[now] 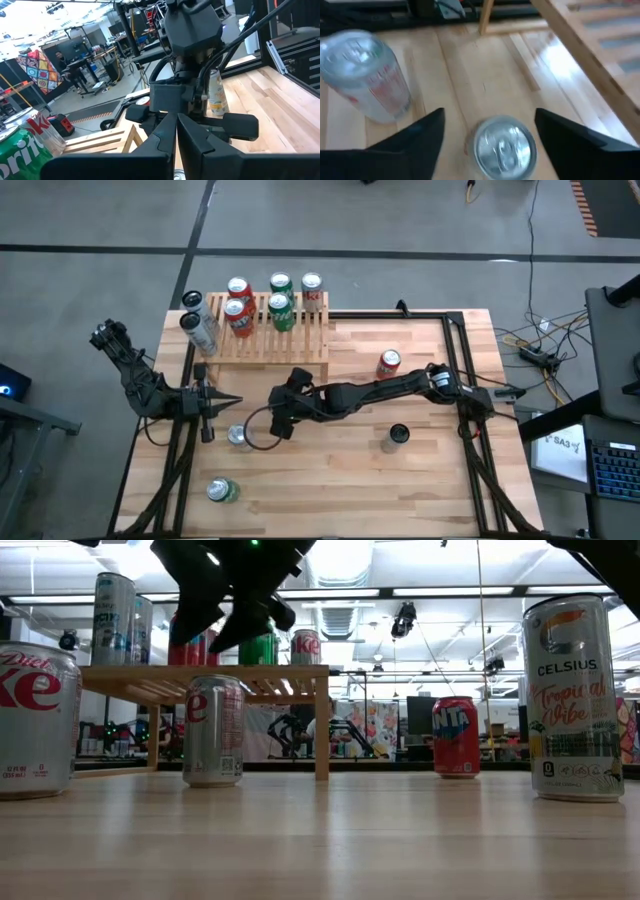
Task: Place canned beverage on shelf
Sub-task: Put the top red/silver soda can on the shelf aligned with the other red/silver soda can
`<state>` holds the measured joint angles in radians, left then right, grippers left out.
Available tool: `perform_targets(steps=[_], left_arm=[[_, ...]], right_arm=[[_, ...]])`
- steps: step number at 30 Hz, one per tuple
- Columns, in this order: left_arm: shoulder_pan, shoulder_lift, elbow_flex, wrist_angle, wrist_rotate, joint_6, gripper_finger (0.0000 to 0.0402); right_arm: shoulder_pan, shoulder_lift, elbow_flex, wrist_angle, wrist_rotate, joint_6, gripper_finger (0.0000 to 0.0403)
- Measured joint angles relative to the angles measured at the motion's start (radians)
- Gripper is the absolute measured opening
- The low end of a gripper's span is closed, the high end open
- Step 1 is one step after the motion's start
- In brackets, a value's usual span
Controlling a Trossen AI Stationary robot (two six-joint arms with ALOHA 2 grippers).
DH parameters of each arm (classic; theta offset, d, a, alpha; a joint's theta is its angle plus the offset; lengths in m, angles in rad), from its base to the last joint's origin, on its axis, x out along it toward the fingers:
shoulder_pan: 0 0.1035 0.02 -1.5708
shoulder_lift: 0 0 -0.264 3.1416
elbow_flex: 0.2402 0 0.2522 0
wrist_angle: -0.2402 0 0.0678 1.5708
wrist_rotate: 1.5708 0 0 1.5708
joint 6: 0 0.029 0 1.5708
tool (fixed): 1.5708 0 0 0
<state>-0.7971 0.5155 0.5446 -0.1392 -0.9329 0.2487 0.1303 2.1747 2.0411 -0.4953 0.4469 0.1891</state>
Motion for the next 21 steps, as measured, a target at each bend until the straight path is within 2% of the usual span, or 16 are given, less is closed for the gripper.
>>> perform_targets(steps=[4,7,21], left_arm=[[0.0,0.0,0.0,0.0,0.0,-0.005,0.0],[0.0,0.0,-0.003,0.0,0.0,-0.007,0.0],[0.0,0.0,-0.005,0.0,0.0,-0.011,0.0]], right_arm=[[0.0,-0.001,0.0,-0.082,0.0,0.052,0.0342],[-0.003,0.0,0.0,-0.115,0.0,0.098,0.0362],[-0.026,0.003,-0.039,-0.12,-0.007,0.126,0.0366]])
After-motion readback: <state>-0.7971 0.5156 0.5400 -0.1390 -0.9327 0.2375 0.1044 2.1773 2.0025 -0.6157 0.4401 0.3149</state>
